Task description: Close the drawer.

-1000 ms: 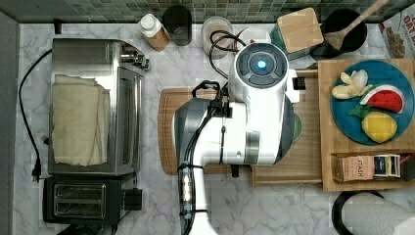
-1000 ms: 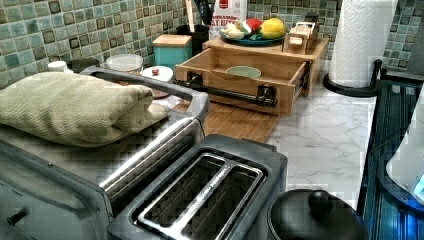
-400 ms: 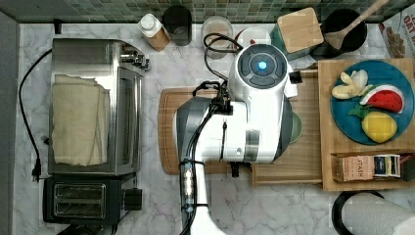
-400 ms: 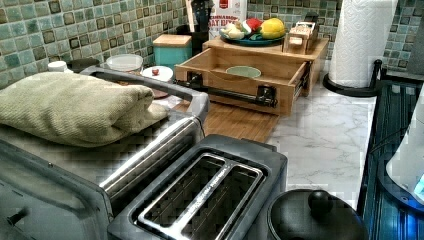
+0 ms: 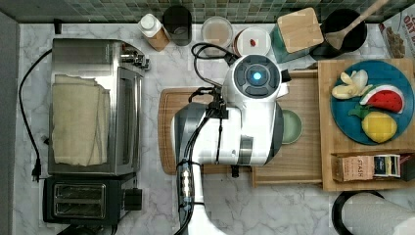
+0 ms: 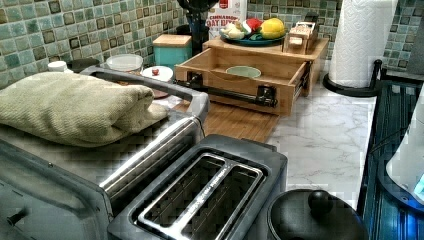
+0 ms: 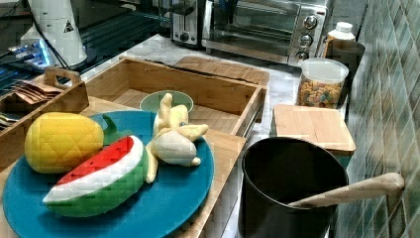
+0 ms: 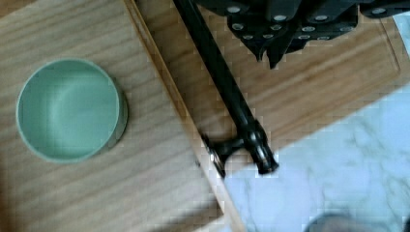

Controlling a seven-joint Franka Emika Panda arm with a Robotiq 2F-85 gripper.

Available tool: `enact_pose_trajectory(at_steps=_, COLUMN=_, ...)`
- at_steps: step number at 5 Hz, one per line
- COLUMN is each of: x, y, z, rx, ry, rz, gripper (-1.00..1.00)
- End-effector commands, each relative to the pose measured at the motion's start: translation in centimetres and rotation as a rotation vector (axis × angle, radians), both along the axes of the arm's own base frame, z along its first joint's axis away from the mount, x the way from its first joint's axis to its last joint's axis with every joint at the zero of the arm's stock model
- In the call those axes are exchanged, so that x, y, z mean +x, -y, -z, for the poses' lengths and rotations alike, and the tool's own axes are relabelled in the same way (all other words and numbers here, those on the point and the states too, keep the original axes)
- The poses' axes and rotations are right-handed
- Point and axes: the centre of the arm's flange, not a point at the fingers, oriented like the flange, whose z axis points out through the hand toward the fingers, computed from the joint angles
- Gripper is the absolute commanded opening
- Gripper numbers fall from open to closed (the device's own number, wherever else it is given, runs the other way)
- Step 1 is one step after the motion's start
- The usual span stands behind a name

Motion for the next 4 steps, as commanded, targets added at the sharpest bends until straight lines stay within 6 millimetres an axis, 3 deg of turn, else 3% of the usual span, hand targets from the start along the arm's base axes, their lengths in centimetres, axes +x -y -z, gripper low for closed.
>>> enact_pose_trajectory(at_steps=1, x=-4.6, y=-9.5, z=-1.0, rx=0.025, ry=0.102, rz=-0.275, gripper=-1.0)
enact_pose_trajectory(at_steps=3, x=-6.3, y=-10.5, z=3.0, rx=0.002, ry=0.088, rz=-0.491, gripper=-1.0)
enact_pose_trajectory(at_steps=4, x=-6.9, y=-11.6, z=4.0, rx=0.004, ry=0.11, rz=-0.589, gripper=-1.0)
